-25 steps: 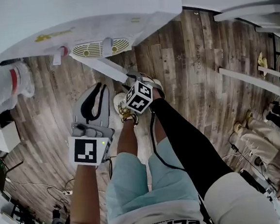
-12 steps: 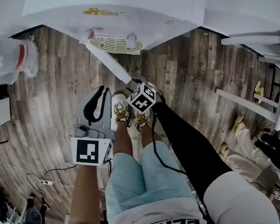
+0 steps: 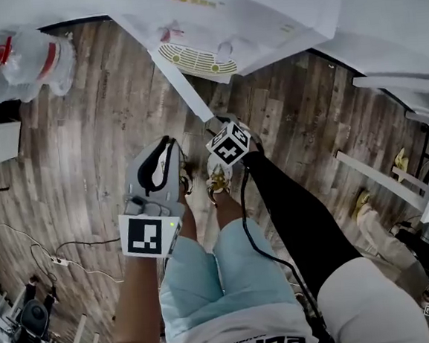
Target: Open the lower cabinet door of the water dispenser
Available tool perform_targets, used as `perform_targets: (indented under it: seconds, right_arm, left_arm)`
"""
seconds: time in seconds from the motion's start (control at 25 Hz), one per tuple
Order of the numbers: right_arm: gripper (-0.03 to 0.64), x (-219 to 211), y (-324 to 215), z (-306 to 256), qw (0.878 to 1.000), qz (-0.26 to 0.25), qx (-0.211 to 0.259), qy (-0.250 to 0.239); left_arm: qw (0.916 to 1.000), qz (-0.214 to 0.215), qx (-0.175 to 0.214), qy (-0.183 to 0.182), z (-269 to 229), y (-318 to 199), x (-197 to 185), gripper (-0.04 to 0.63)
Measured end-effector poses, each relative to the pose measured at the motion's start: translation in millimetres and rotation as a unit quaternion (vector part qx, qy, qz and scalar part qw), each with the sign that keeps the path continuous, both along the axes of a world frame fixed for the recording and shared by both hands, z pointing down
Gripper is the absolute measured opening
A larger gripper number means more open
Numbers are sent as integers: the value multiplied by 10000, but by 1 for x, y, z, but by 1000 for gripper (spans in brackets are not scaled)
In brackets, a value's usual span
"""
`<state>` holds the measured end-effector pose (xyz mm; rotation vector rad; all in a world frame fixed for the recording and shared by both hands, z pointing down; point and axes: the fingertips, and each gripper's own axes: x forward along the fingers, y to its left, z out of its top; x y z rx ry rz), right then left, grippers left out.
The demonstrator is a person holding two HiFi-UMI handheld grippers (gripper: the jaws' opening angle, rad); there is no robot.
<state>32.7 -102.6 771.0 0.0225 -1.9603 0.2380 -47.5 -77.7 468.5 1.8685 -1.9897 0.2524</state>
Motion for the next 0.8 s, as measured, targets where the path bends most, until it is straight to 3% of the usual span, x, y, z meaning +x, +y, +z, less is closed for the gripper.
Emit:
perform_targets:
  seconds: [0.44, 0.64, 0.8]
  right_arm:
    - [192, -25, -9, -1, 9995, 218, 54, -226]
    - [192, -33, -5, -2, 9986, 462, 56, -257]
    - [192, -35, 2, -2, 9978, 628, 32, -213]
  left_arm:
    - [9998, -48, -104, 139, 35, 0, -25, 57]
    - [9996, 195, 134, -121, 38, -2, -48, 57]
    - [9992, 381, 85, -63, 42, -1, -56, 57]
